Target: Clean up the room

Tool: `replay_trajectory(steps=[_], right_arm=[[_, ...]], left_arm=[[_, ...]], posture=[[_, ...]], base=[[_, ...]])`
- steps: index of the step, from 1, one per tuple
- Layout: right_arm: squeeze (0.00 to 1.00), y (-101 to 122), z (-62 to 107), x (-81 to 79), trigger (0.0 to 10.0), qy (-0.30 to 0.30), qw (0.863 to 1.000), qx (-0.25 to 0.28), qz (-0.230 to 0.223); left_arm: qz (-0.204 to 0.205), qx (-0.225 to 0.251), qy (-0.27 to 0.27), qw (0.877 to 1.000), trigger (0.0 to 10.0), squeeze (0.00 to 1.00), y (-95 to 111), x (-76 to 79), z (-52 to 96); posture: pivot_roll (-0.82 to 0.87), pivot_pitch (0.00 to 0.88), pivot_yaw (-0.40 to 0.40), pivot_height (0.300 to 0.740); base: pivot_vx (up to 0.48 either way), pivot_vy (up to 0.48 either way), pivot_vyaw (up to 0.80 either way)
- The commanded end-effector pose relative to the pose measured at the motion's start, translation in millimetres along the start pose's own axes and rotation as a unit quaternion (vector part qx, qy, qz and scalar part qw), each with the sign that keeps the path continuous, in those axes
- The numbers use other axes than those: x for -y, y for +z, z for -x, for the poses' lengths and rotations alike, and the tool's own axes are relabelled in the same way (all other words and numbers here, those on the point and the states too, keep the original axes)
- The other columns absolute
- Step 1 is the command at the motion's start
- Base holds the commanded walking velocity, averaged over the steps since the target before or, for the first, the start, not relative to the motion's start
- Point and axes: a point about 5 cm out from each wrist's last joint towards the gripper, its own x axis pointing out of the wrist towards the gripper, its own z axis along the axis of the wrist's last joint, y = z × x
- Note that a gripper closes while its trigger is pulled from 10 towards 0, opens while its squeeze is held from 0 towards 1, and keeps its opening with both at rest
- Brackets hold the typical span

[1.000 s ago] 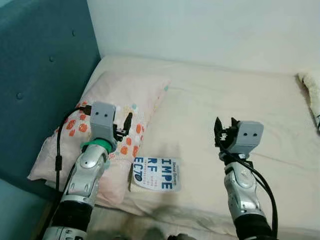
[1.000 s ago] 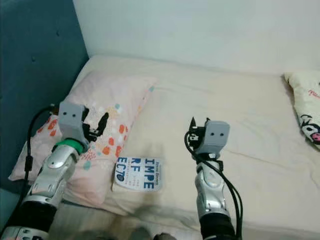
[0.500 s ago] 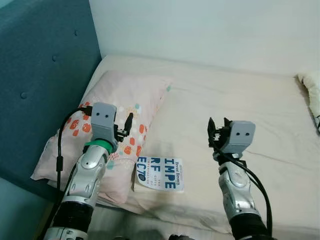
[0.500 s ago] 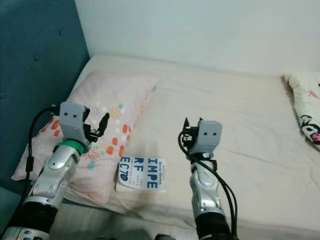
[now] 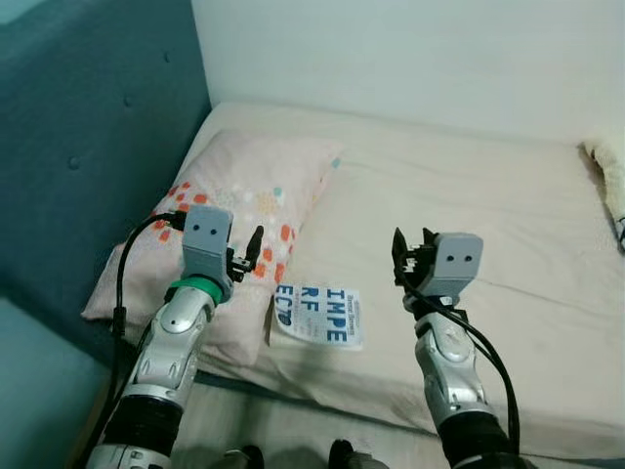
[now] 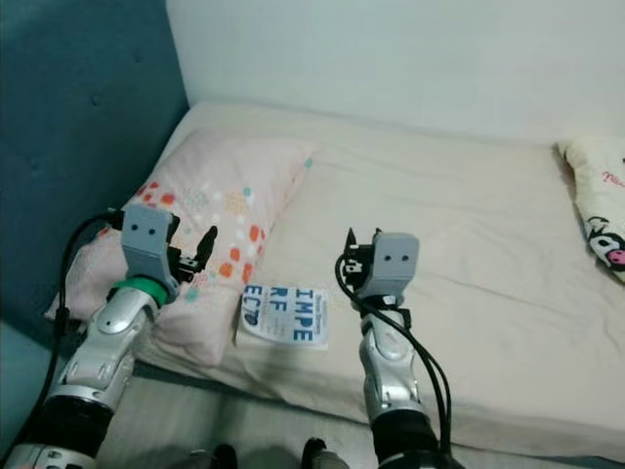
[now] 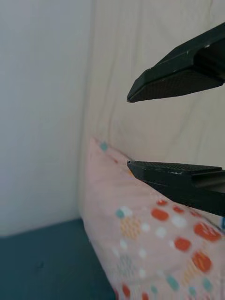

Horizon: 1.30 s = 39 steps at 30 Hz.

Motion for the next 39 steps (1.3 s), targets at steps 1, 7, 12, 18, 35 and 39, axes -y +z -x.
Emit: replay_trajectory(steps=[1, 7, 12, 18, 35, 39], right_arm=[[0.00, -4.7, 2.1, 2.5, 10.0, -0.006, 1.000, -0.010, -0.002], [0.00, -5.3, 2.4, 2.7, 10.0, -0.007, 1.000, -0.011, -0.002], [0.00, -6.0, 2.5, 3.2, 10.0, -0.006, 1.000, -0.013, -0.001], [0.00, -6.5, 2.4, 3.2, 10.0, -0.004, 1.000, -0.014, 0.000], [0.00, -5.5, -2.1, 3.3, 10.0, -0.001, 1.000, -0.016, -0.007], [0.00, -5.3, -3.1, 4.0, 10.0, -0.002, 1.000, -0.015, -0.006]], left_arm=[[-0.004, -0.014, 0.000, 1.000, 10.0, 0.00, -8.6, 0.3, 3.9], [-0.004, -0.014, -0.001, 1.000, 10.0, 0.00, -8.8, 0.7, 3.8], [-0.003, -0.015, -0.001, 1.000, 10.0, 0.00, -9.1, 1.1, 4.0], [-0.003, -0.017, -0.004, 1.000, 10.0, 0.00, -10.2, 1.7, 4.3], [0.002, -0.027, -0.017, 1.000, 10.0, 0.00, -14.2, 3.6, 2.1], [0.000, -0.026, -0.019, 0.999, 10.0, 0.00, -13.8, 3.7, 1.1]], posture=[[0.01, 0.026, 0.053, 0.740], [0.01, 0.027, 0.051, 0.740], [0.01, 0.028, 0.051, 0.740], [0.01, 0.026, 0.048, 0.740], [0.00, 0.000, 0.050, 0.740], [0.00, 0.000, 0.053, 0.740]], base=[[-0.412, 0.000, 0.00], [-0.411, 0.000, 0.00], [-0.407, 0.000, 0.00], [-0.282, 0.000, 0.00], [0.000, 0.000, -0.66], [0.000, 0.000, -0.80]])
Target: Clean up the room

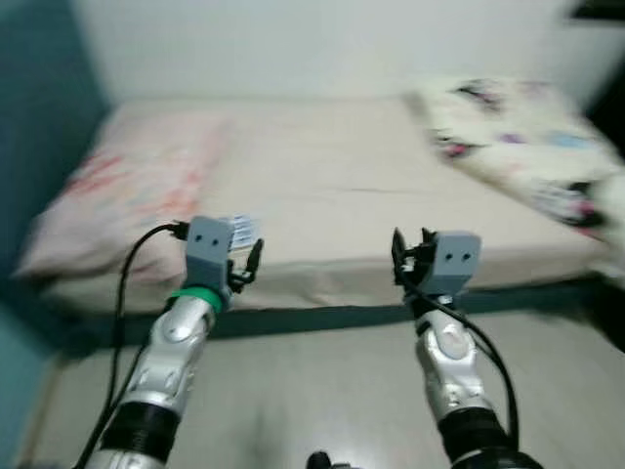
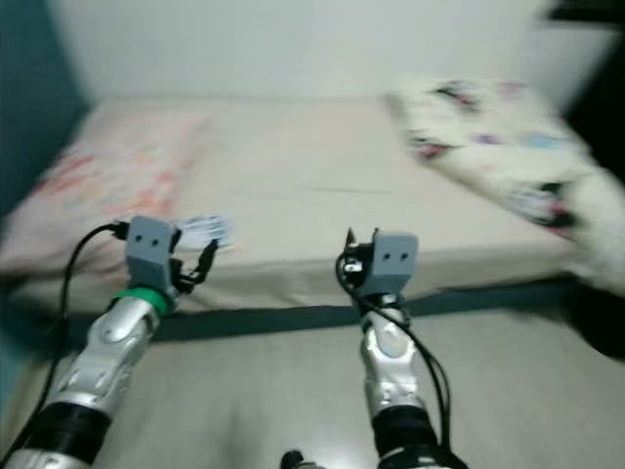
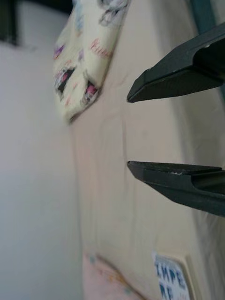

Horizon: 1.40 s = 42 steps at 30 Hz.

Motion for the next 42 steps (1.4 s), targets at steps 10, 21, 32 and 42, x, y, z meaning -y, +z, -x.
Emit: replay_trajectory(steps=[10, 21, 32, 42], right_arm=[[0.00, -6, 1.9, -5.7, 10.0, 0.005, 1.000, -0.011, -0.007], [0.00, -4, -1.0, -4.0, 10.0, 0.004, 1.000, -0.008, -0.006], [0.00, -5, 0.7, -2.6, 10.0, 0.003, 1.000, -0.012, -0.003], [0.00, -5, 1.0, -0.6, 10.0, 0.005, 1.000, -0.012, 0.001]], left_arm=[[-0.006, -0.027, 0.003, 1.000, 10.0, 0.00, -13, -2.6, 2.9], [-0.001, -0.042, 0.019, 0.999, 10.0, 0.00, -20, -7.3, 2.4], [-0.002, -0.045, 0.025, 0.999, 10.0, 0.00, -21, -9.3, 2.3], [0.001, -0.046, 0.022, 0.999, 10.0, 0.00, -23, -5.0, 2.1]], posture=[[0.01, 0.000, 0.060, 0.740], [0.01, 0.000, 0.057, 0.740], [0.01, 0.003, 0.055, 0.740], [0.01, 0.012, 0.048, 0.740]], base=[[0.000, 0.000, -0.80], [0.000, 0.000, -0.80], [0.000, 0.000, -0.80], [0.000, 0.000, -0.80]])
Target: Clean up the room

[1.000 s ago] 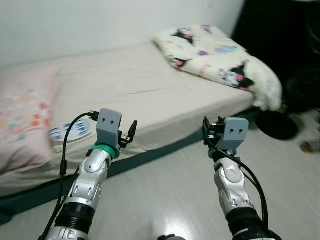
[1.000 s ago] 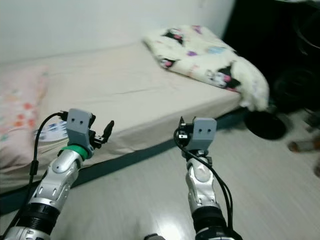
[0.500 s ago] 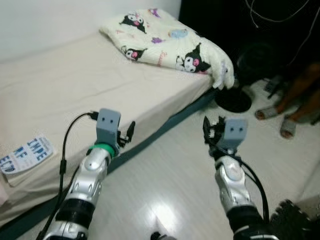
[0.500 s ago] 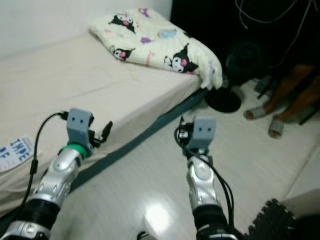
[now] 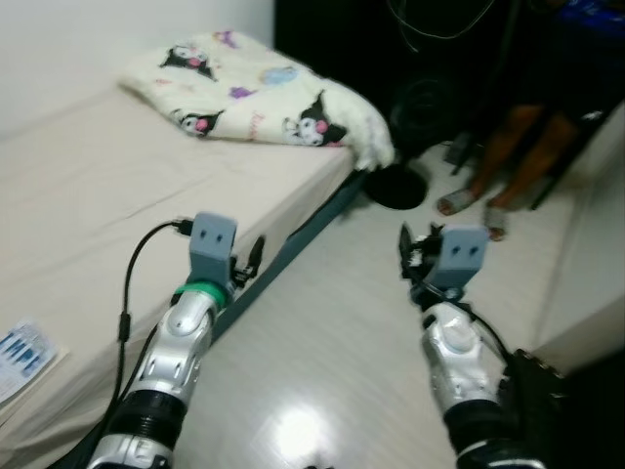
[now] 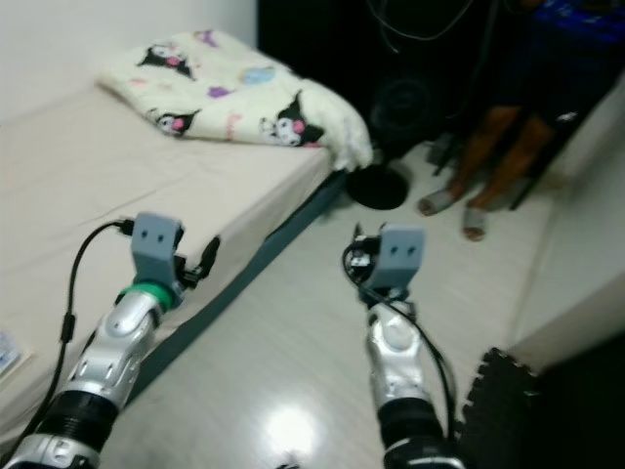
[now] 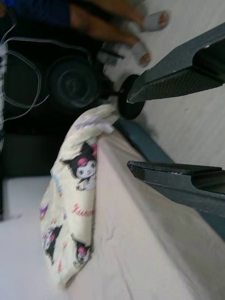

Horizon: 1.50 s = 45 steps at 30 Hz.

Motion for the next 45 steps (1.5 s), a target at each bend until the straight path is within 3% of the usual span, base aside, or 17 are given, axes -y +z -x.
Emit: replay_trajectory(steps=[1, 6, 11, 14, 16, 17, 19, 22, 24, 25, 27, 29, 33, 36, 39, 43, 45], right_arm=[[0.00, -3, 2.9, 4.7, 10.0, -0.008, 1.000, -0.007, -0.001], [0.00, -4, 3.0, 3.8, 10.0, -0.007, 1.000, -0.009, -0.001], [0.00, -9, 2.9, 5.0, 10.0, -0.008, 1.000, -0.025, 0.006], [0.00, -26, 4.3, 2.8, 10.0, 0.021, 0.996, -0.086, 0.025], [0.00, -48, 11.5, 1.7, 10.0, 0.044, 0.984, -0.167, 0.044], [0.00, -48, 11.5, 1.7, 10.0, 0.044, 0.984, -0.167, 0.044], [0.00, -67, 23.4, 1.0, 10.0, 0.069, 0.970, -0.229, 0.049], [0.00, -73, 30.2, 2.7, 10.0, 0.081, 0.965, -0.246, 0.046], [0.00, -46, 13.2, 5.4, 10.0, 0.080, 0.982, -0.169, 0.026], [0.00, -46, 13.2, 5.4, 10.0, 0.080, 0.982, -0.169, 0.026], [0.00, 18, -12.5, 5.4, 10.0, 0.085, 0.996, -0.006, -0.016], [0.00, 55, -20.3, 9.3, 10.0, 0.082, 0.993, 0.079, -0.026], [0.00, 38, -20.1, 15.0, 10.0, 0.074, 0.996, 0.045, 0.004], [0.00, -36, 11.9, 12.8, 10.0, 0.066, 0.991, -0.110, 0.043], [0.00, -58, 29.0, 8.3, 10.0, 0.071, 0.984, -0.158, 0.040], [0.00, -33, 20.4, 1.9, 10.0, 0.071, 0.992, -0.100, 0.007], [0.00, 17, 1.5, -2.7, 10.0, 0.071, 0.997, -0.002, -0.015]], left_arm=[[-0.002, -0.011, 0.001, 1.000, 10.0, 0.00, -5, 1.4, 1.3], [0.010, -0.026, 0.012, 1.000, 10.0, 0.00, -12, -2.9, 2.2], [-0.043, -0.030, 0.022, 0.998, 10.0, 0.00, -16, -13.2, 2.4], [-0.067, -0.058, 0.021, 0.996, 10.0, 0.00, -29, -18.3, 4.5], [-0.063, -0.112, 0.019, 0.992, 10.0, 0.00, -50, -20.6, 10.3], [-0.063, -0.112, 0.019, 0.992, 10.0, 0.00, -50, -20.6, 10.3], [-0.076, -0.182, 0.009, 0.980, 10.0, 0.00, -77, -21.7, 22.4], [-0.097, -0.195, -0.008, 0.976, 10.0, 0.00, -85, -23.4, 29.3], [-0.078, -0.124, 0.017, 0.989, 10.0, 0.00, -54, -35.4, 16.9], [-0.078, -0.124, 0.017, 0.989, 10.0, 0.00, -54, -35.4, 16.9], [-0.048, -0.014, 0.039, 0.998, 10.0, 0.00, -7, -48.1, 3.6], [-0.046, 0.040, 0.042, 0.997, 10.0, 0.00, 18, -52.9, -0.2], [-0.057, 0.020, 0.031, 0.998, 10.0, 0.00, 7, -48.7, -1.3], [-0.090, -0.117, -0.009, 0.989, 10.0, 0.00, -59, -29.5, 19.0], [-0.098, -0.144, -0.044, 0.984, 10.0, 0.00, -79, -18.0, 32.7], [-0.079, -0.096, -0.046, 0.991, 10.0, 0.00, -57, -16.8, 27.7], [-0.050, -0.021, -0.010, 0.998, 10.0, 0.00, -16, -28.1, 11.7]], posture=[[0.01, 0.014, 0.047, 0.740], [0.01, 0.019, 0.045, 0.740], [0.02, 0.022, 0.042, 0.740], [0.02, 0.023, 0.042, 0.740], [0.02, 0.022, 0.040, 0.740], [0.02, 0.022, 0.040, 0.740], [0.01, 0.021, 0.035, 0.740], [0.02, 0.028, 0.038, 0.740], [0.02, 0.032, 0.034, 0.740], [0.02, 0.032, 0.034, 0.740], [0.03, 0.042, 0.028, 0.740], [0.03, 0.043, 0.027, 0.740], [0.03, 0.039, 0.026, 0.740], [0.02, 0.034, 0.029, 0.740], [0.02, 0.027, 0.033, 0.740], [0.02, 0.031, 0.035, 0.740], [0.02, 0.035, 0.031, 0.740]], base=[[0.000, 0.000, -0.80], [0.000, 0.000, -0.80], [0.000, 0.000, -0.80], [0.000, 0.000, 0.00], [0.000, 0.000, 0.00], [0.000, 0.000, 0.00], [0.000, 0.000, 0.00], [0.000, 0.000, 0.00], [0.000, 0.000, 0.00], [0.000, 0.000, 0.00], [0.000, 0.000, 0.00], [0.000, 0.000, 0.00], [0.000, 0.000, 0.00], [0.000, 0.000, 0.00], [0.000, 0.000, 0.00], [0.000, 0.000, 0.00], [0.000, 0.000, 0.00]])
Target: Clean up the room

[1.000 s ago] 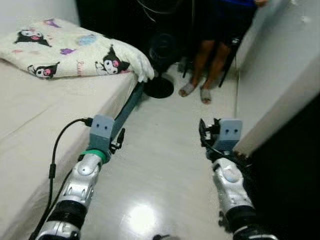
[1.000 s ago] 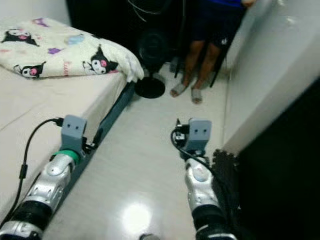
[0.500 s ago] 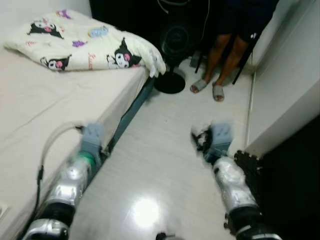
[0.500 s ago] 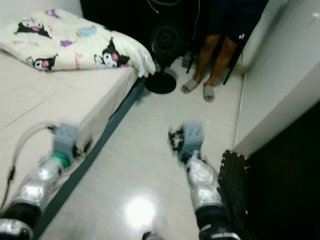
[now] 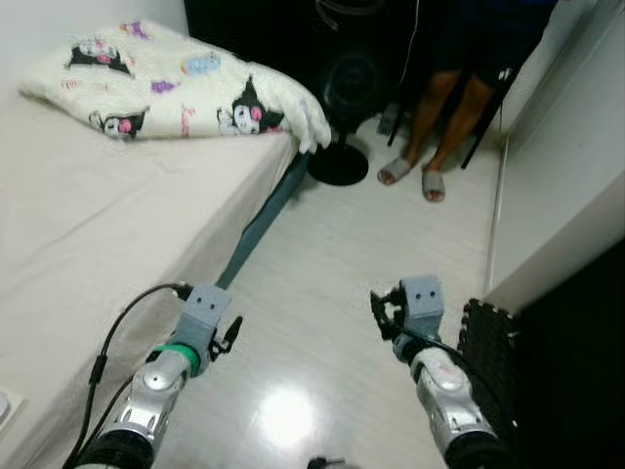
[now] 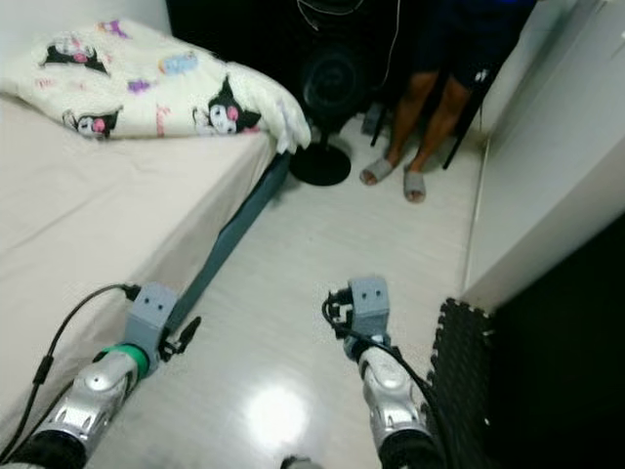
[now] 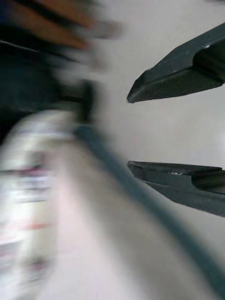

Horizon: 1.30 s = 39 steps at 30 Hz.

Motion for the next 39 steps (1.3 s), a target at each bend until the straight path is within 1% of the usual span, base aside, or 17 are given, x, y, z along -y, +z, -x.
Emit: replay_trajectory(steps=[1, 3, 6, 11, 13, 15, 18, 22, 25, 27, 29, 30, 31, 34, 37, 38, 39], right_arm=[[0.00, 27, -4.9, 0.3, 10.0, -0.003, 0.999, 0.051, -0.018], [0.00, 69, -12.5, 3.0, 10.0, 0.000, 0.991, 0.134, -0.020], [0.00, 76, -17.9, 10.5, 10.0, -0.005, 0.988, 0.155, -0.007], [0.00, 19, -9.0, 17.0, 10.0, -0.027, 0.999, 0.046, 0.008], [0.00, -18, 6.5, 13.5, 10.0, -0.012, 0.998, -0.055, 0.025], [0.00, -22, 10.9, 15.0, 10.0, -0.013, 0.997, -0.066, 0.040], [0.00, 37, -0.4, 25.0, 10.0, -0.036, 0.998, 0.045, -0.010], [0.00, 82, -8.0, 27.6, 10.0, -0.035, 0.990, 0.135, -0.028], [0.00, 99, -13.2, 23.6, 10.0, -0.013, 0.986, 0.168, -0.011], [0.00, 79, -14.1, 21.6, 10.0, -0.012, 0.991, 0.132, 0.002], [0.00, 27, -7.0, 17.1, 10.0, -0.016, 0.999, 0.036, 0.021], [0.00, 27, -7.0, 17.1, 10.0, -0.016, 0.999, 0.036, 0.021], [0.00, 3, 0.2, 13.4, 10.0, -0.014, 1.000, -0.008, 0.020], [0.00, -7, 7.5, 9.4, 10.0, -0.017, 0.999, -0.031, 0.018], [0.00, 68, -6.2, 9.5, 10.0, -0.016, 0.995, 0.102, -0.015], [0.00, 68, -6.2, 9.5, 10.0, -0.016, 0.995, 0.102, -0.015], [0.00, 94, -7.8, 10.3, 10.0, -0.014, 0.989, 0.147, -0.025]], left_arm=[[0.021, 0.038, 0.023, 0.999, 10.0, 0.00, 21, -11.7, -3.3], [0.033, 0.111, 0.050, 0.992, 10.0, 0.00, 58, -26.5, -9.4], [0.031, 0.139, 0.054, 0.988, 10.0, 0.00, 75, -31.6, -14.3], [0.009, 0.036, 0.007, 0.999, 10.0, 0.00, 27, -13.4, -12.1], [-0.018, -0.023, -0.041, 0.999, 10.0, 0.00, -2, 1.0, 0.4], [-0.018, -0.022, -0.050, 0.998, 10.0, 0.00, -2, 2.8, 3.1], [0.067, 0.075, -0.013, 0.995, 10.0, 0.00, 53, -17.3, -6.9], [0.129, 0.144, 0.005, 0.981, 10.0, 0.00, 91, -31.4, -11.0], [0.107, 0.170, 0.006, 0.980, 10.0, 0.00, 108, -36.9, -14.2], [0.087, 0.139, 0.009, 0.987, 10.0, 0.00, 92, -33.8, -16.8], [0.043, 0.055, -0.001, 0.998, 10.0, 0.00, 45, -19.8, -13.7], [0.043, 0.055, -0.001, 0.998, 10.0, 0.00, 45, -19.8, -13.7], [0.022, 0.021, -0.017, 0.999, 10.0, 0.00, 22, -10.7, -7.9], [0.014, -0.004, -0.041, 0.999, 10.0, 0.00, 9, -1.1, 0.3], [0.062, 0.097, -0.025, 0.993, 10.0, 0.00, 66, -16.0, -5.3], [0.062, 0.097, -0.025, 0.993, 10.0, 0.00, 66, -16.0, -5.3], [0.075, 0.135, -0.017, 0.988, 10.0, 0.00, 89, -23.1, -6.5]], posture=[[0.02, 0.035, 0.031, 0.740], [0.02, 0.034, 0.032, 0.740], [0.02, 0.046, 0.039, 0.740], [0.02, 0.041, 0.045, 0.740], [0.02, 0.045, 0.052, 0.740], [0.02, 0.054, 0.052, 0.740], [0.02, 0.056, 0.050, 0.740], [0.01, 0.058, 0.047, 0.740], [0.01, 0.056, 0.048, 0.740], [0.01, 0.051, 0.051, 0.740], [0.01, 0.052, 0.056, 0.740], [0.01, 0.052, 0.056, 0.740], [0.01, 0.052, 0.056, 0.740], [0.01, 0.059, 0.057, 0.740], [0.01, 0.063, 0.055, 0.740], [0.01, 0.063, 0.055, 0.740], [0.00, 0.064, 0.050, 0.740]], base=[[0.000, 0.000, 0.00], [0.000, 0.000, 0.00], [0.000, 0.000, 0.00], [0.000, 0.000, 0.00], [0.000, 0.000, 0.00], [0.000, 0.000, 0.00], [0.000, 0.000, 0.00], [0.000, 0.000, 0.00], [0.000, 0.000, 0.00], [0.000, 0.000, 0.00], [0.000, 0.000, 0.00], [0.000, 0.000, 0.00], [0.000, 0.000, 0.00], [0.000, 0.000, 0.00], [0.000, 0.000, 0.00], [0.000, 0.000, 0.00], [0.000, 0.000, 0.00]])
